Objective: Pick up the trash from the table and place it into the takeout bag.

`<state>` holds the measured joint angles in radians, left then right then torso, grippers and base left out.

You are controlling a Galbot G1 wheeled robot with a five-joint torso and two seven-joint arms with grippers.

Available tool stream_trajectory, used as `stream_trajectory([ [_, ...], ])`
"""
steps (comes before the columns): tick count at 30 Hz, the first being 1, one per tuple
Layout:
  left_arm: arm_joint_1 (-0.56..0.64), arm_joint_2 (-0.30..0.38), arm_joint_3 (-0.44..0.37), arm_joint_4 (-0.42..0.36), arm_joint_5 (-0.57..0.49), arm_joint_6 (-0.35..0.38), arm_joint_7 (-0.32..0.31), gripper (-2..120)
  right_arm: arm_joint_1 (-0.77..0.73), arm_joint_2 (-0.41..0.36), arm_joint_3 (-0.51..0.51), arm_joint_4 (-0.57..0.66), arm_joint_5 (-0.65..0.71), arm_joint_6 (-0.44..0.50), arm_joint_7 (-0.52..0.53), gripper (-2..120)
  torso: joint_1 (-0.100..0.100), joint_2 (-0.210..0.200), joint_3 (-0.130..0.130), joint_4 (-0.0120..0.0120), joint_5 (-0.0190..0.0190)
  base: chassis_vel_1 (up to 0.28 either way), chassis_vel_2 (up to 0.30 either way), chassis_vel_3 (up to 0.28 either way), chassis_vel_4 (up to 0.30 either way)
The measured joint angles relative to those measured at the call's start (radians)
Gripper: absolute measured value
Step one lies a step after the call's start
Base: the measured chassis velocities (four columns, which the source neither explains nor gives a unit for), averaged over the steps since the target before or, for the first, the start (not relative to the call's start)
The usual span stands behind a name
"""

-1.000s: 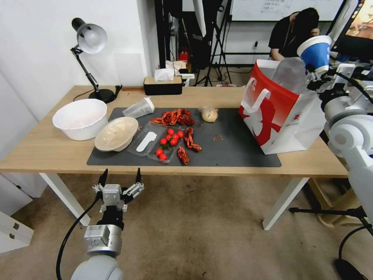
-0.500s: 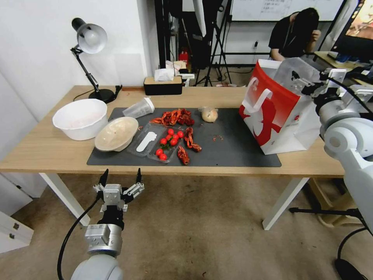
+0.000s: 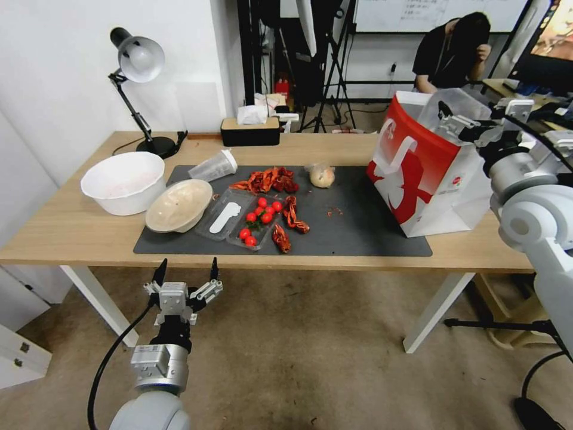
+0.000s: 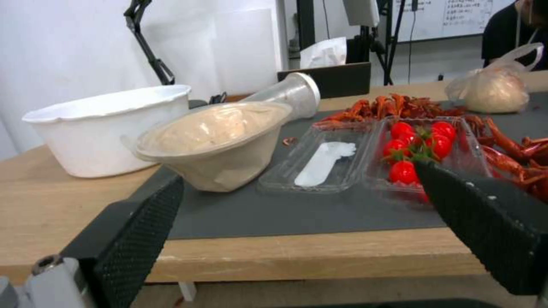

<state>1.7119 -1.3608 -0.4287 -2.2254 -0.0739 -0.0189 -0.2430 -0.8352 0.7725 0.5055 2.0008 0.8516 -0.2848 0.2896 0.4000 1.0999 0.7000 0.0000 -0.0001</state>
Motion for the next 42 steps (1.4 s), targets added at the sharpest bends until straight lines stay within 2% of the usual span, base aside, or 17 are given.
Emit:
stream_trajectory([
  [6, -0.001, 0.005, 0.0, -0.001, 0.0, 0.0, 0.0, 100, -0.077, 0.005, 0.024, 0.079, 0.007, 0.024, -0.021, 100, 0.0, 0.0, 0.0, 0.0001, -0.0001, 0.0, 0.0, 0.0, 0.0],
  [10, -0.002, 0.01, 0.0, -0.001, -0.003, -0.002, 0.0, 100, -0.234, 0.038, 0.045, 0.184, -0.015, 0.07, -0.046, 100, 0.0, 0.0, 0.0, -0.0001, 0.0003, 0.0, 0.0, 0.0, 0.0],
  [11, -0.002, 0.01, 0.0, -0.001, -0.003, -0.002, 0.0, 100, -0.234, 0.038, 0.045, 0.184, -0.015, 0.07, -0.046, 100, 0.0, 0.0, 0.0, -0.0001, 0.0003, 0.0, 0.0, 0.0, 0.0],
  [12, -0.002, 0.011, -0.001, -0.001, -0.004, -0.003, 0.0, 100, -0.299, 0.057, 0.052, 0.219, -0.041, 0.081, -0.056, 100, 0.0, 0.0, 0.0, -0.0001, -0.0002, 0.0, 0.0, 0.0, 0.0],
  [15, -0.002, 0.012, 0.0, 0.0, -0.005, -0.003, 0.0, 100, -0.358, 0.078, 0.054, 0.247, -0.064, 0.083, -0.062, 100, 0.0, 0.0, 0.0, -0.0001, 0.0001, 0.0, 0.0, 0.0, 0.0],
  [18, -0.003, 0.015, 0.004, 0.003, -0.006, -0.003, 0.0, 100, -0.509, 0.155, 0.067, 0.294, -0.152, 0.098, -0.085, 100, 0.0, 0.0, 0.0, 0.0002, -0.0001, 0.0, 0.0, 0.0, 0.0],
  [20, -0.003, 0.017, 0.004, 0.003, -0.007, -0.004, 0.0, 100, -0.558, 0.185, 0.068, 0.299, -0.186, 0.107, -0.094, 100, 0.0, 0.0, 0.0, 0.0001, 0.0002, 0.0, 0.0, 0.0, 0.0],
  [23, -0.005, 0.026, 0.003, 0.004, -0.013, -0.005, 0.0, 100, -0.723, 0.293, 0.063, 0.302, -0.313, 0.148, -0.118, 100, 0.0, 0.0, 0.0, -0.0003, 0.0001, 0.0, 0.0, 0.0, 0.0],
  [27, -0.006, 0.029, 0.003, 0.004, -0.017, -0.005, -0.001, 100, -0.801, 0.344, 0.053, 0.301, -0.375, 0.17, -0.125, 100, 0.0, 0.0, 0.0, -0.0002, 0.0, 0.0, 0.0, 0.0, 0.0],
  [29, -0.007, 0.03, 0.005, 0.005, -0.02, -0.006, -0.001, 100, -0.88, 0.399, 0.032, 0.296, -0.442, 0.198, -0.127, 100, 0.0, 0.0, 0.0, -0.0002, -0.0001, 0.0, 0.0, 0.0, 0.0],
  [34, -0.007, 0.03, 0.005, 0.009, -0.022, -0.006, -0.002, 100, -0.945, 0.462, 0.008, 0.275, -0.522, 0.231, -0.118, 100, 0.0, 0.0, 0.0, 0.0001, -0.0001, 0.0, 0.0, 0.0, 0.0],
  [42, -0.005, 0.031, 0.001, 0.008, -0.022, -0.005, -0.001, 100, -0.973, 0.507, -0.019, 0.233, -0.562, 0.256, -0.111, 100, 0.0, 0.0, 0.0, 0.0001, 0.0, 0.0, 0.0, 0.0, 0.0],
])
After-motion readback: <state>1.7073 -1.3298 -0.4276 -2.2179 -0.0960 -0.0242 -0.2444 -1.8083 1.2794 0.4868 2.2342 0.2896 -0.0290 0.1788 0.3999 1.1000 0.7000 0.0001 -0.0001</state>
